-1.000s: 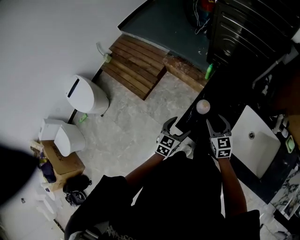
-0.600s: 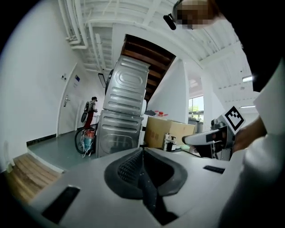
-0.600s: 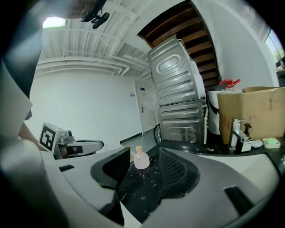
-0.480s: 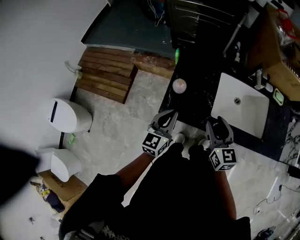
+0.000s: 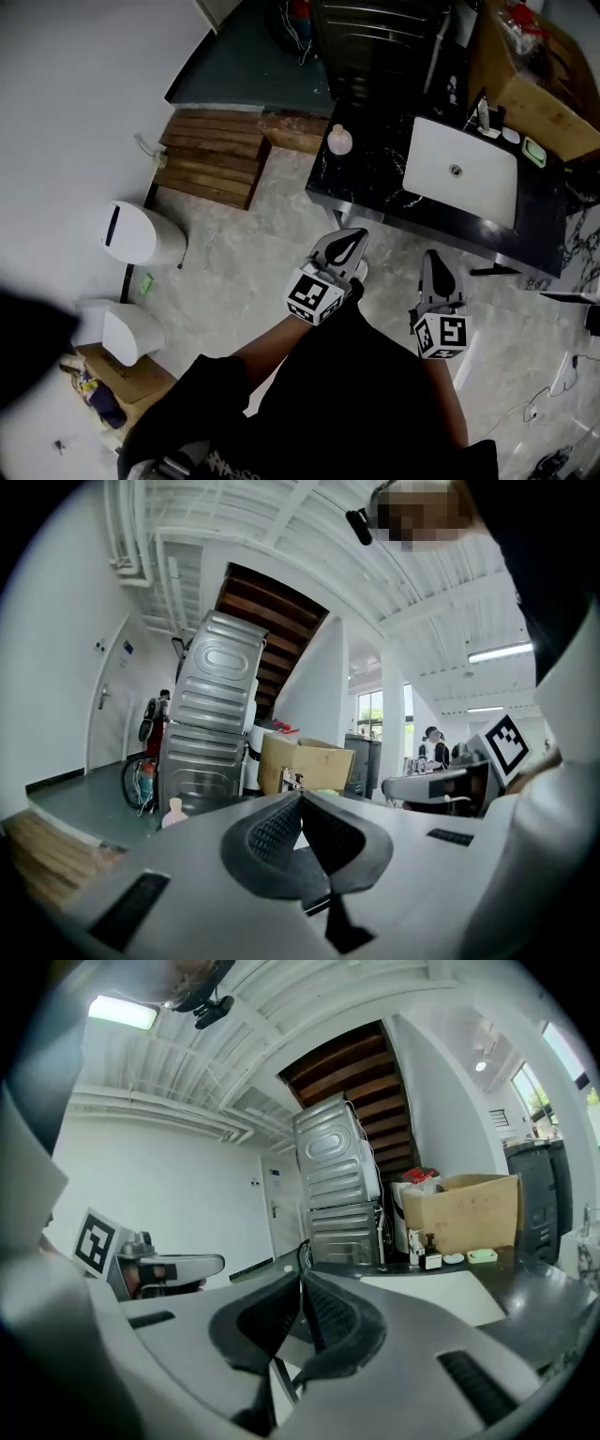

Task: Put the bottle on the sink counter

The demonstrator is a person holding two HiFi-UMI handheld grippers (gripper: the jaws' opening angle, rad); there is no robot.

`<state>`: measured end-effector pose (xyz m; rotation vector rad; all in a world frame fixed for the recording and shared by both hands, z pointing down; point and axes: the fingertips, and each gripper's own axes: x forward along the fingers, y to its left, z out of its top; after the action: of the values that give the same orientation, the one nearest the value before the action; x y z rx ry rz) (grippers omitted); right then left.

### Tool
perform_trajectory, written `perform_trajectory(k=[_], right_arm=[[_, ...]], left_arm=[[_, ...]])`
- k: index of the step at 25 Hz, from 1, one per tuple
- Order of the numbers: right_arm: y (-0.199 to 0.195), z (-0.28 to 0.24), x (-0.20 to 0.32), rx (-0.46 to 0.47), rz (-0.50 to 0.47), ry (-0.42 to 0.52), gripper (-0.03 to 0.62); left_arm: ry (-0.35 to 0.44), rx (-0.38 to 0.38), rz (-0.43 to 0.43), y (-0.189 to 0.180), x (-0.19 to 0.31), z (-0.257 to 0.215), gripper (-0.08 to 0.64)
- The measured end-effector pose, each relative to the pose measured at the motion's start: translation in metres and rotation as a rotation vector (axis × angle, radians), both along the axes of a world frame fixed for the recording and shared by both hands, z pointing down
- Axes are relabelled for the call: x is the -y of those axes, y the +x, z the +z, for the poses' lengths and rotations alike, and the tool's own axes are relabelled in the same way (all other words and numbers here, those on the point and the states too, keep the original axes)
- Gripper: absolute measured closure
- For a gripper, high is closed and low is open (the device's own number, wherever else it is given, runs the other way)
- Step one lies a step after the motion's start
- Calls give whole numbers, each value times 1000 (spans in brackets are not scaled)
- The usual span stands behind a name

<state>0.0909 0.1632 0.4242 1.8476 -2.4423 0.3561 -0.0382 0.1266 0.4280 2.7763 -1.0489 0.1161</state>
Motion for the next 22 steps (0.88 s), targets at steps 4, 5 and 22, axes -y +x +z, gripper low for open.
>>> perform_trajectory(k=[4,5,22], right_arm=[[13,-1,-81,-21,4,-19,549],[16,-3,-99,-19,11,-17,549],[-31,-40,-263,-60,-43,46,551]], left_arm=[[-24,-25,-82,11,-84,-11,545],[-18,-15,-101,14,-104,-14,545],[36,15,-223,1,-287,-44,545]])
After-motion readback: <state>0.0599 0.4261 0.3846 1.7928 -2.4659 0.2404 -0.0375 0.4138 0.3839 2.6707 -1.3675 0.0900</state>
